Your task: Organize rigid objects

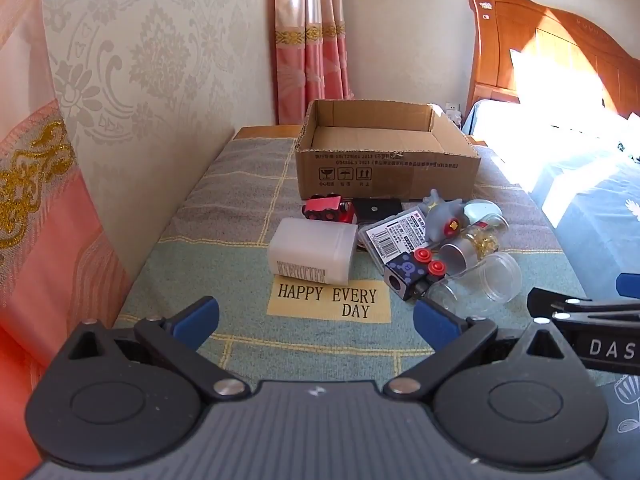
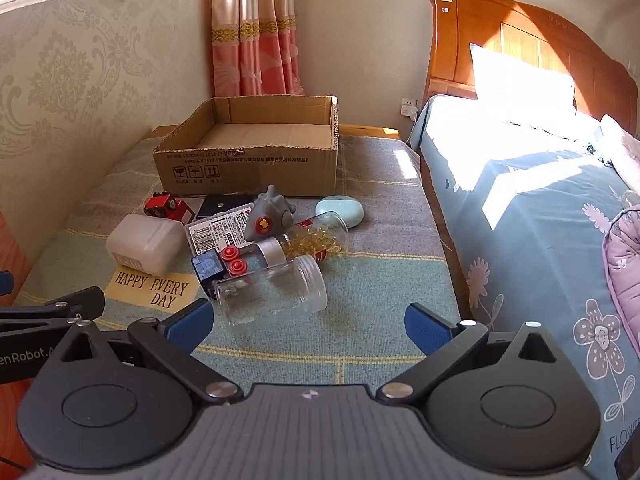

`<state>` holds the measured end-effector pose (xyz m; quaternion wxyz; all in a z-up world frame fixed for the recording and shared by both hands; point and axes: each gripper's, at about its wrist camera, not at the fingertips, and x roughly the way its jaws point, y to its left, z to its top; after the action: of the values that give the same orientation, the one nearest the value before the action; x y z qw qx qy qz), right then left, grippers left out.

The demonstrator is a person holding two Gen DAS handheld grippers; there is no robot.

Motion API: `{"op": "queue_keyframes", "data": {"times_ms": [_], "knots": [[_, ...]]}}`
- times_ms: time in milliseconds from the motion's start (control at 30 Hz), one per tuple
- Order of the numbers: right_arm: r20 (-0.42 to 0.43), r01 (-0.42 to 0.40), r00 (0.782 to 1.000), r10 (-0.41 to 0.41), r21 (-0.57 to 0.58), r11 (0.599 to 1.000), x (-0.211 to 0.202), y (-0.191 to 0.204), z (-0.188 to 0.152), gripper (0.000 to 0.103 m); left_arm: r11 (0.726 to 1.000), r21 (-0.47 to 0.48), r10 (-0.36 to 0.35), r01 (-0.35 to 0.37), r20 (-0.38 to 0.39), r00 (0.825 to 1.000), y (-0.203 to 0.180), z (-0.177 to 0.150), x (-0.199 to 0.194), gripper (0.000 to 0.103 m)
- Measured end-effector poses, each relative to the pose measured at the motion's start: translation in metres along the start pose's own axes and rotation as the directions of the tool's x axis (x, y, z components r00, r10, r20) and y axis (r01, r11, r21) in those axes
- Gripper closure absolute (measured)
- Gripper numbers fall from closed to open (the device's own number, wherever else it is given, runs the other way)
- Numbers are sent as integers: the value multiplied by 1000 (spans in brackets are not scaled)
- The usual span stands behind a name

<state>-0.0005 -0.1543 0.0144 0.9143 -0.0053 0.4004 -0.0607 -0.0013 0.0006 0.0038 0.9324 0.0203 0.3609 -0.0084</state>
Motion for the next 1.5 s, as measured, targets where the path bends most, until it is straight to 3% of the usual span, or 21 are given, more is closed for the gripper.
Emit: {"op": "queue_keyframes", "data": {"times_ms": [1500], "knots": [[3,-3,1000,3,-8,1000,0,1,3,0,1000,-5,8,-8,3,1000,2,4,0,0]]}}
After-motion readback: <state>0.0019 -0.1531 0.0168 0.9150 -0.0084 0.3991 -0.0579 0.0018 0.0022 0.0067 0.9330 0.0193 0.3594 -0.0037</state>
